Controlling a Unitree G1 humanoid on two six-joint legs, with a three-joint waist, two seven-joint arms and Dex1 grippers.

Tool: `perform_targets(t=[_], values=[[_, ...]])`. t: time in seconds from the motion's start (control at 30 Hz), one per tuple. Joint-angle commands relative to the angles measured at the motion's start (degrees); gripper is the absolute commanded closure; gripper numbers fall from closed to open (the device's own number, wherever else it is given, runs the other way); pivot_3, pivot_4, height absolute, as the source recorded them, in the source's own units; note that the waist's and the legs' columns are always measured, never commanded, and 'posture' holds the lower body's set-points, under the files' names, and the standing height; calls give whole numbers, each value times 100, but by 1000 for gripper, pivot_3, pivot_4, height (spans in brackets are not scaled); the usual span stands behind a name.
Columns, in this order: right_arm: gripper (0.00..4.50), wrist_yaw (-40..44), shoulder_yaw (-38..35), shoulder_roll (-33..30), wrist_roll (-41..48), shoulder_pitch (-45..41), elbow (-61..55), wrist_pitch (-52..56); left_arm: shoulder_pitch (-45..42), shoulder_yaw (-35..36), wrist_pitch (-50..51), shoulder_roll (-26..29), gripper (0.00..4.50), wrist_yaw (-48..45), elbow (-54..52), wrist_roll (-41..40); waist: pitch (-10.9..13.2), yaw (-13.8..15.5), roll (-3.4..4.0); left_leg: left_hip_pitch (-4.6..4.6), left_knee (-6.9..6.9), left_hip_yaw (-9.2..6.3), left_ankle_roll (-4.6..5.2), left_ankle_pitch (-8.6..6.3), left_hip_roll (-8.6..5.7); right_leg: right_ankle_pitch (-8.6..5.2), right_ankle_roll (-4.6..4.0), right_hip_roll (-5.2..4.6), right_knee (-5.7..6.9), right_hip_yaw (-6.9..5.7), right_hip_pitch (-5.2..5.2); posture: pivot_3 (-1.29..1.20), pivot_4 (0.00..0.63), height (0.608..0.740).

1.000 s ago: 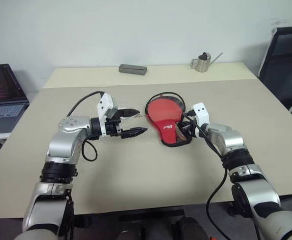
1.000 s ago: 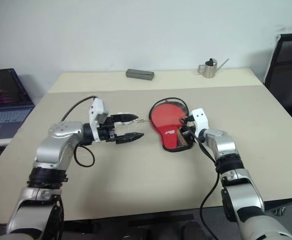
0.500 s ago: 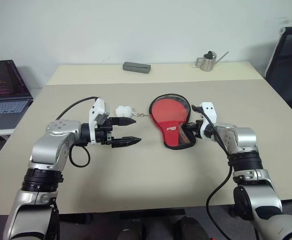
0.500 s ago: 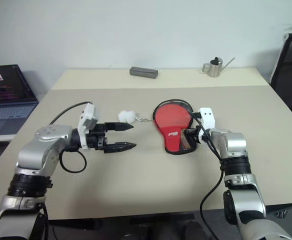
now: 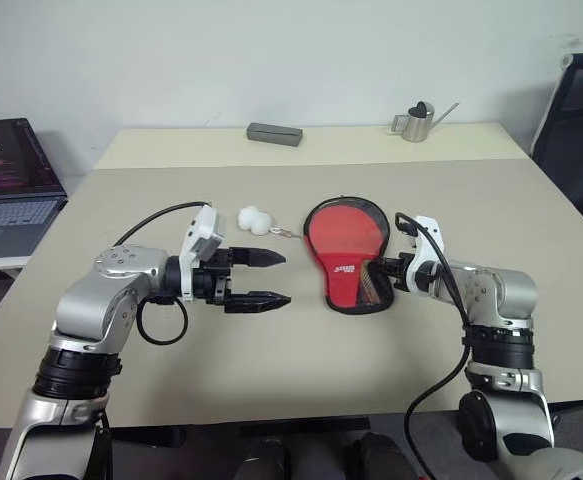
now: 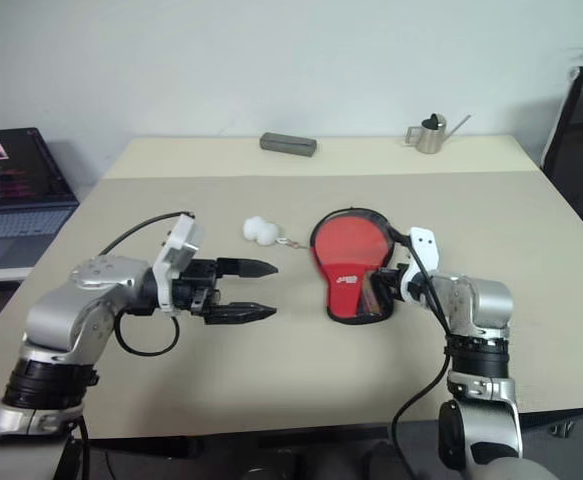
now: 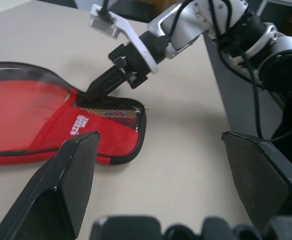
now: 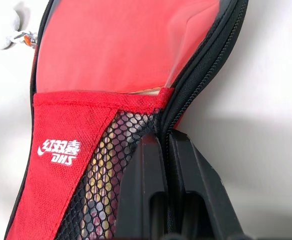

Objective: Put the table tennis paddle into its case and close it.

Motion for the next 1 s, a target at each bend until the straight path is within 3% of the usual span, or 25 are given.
perform_targets(t=[0.03, 0.47, 1.0], values=[[4492, -48, -130, -98, 118, 441, -481, 499, 149, -99, 63, 144, 231, -168, -445, -192, 0, 17, 1, 0, 0, 0, 0, 0, 1, -1, 0, 0, -1, -1, 1, 0, 150, 740], [4492, 124, -415, -550, 525, 1100, -1849, 1600, 347, -370, -232, 578, 231, -640, -742, -144, -1, 47, 3, 0, -1, -5, 2, -1, 1, -2, 2, -3, -16, -16, 18, 0, 150, 740], [4492, -510, -618, -484, 1907, 2595, -3150, 1621, 565, -457, -189, 937, 231, -1004, -1170, -380, -2, 56, 3, 2, -6, -17, 7, -4, 3, -11, 5, -5, -34, -25, 34, 0, 150, 740]])
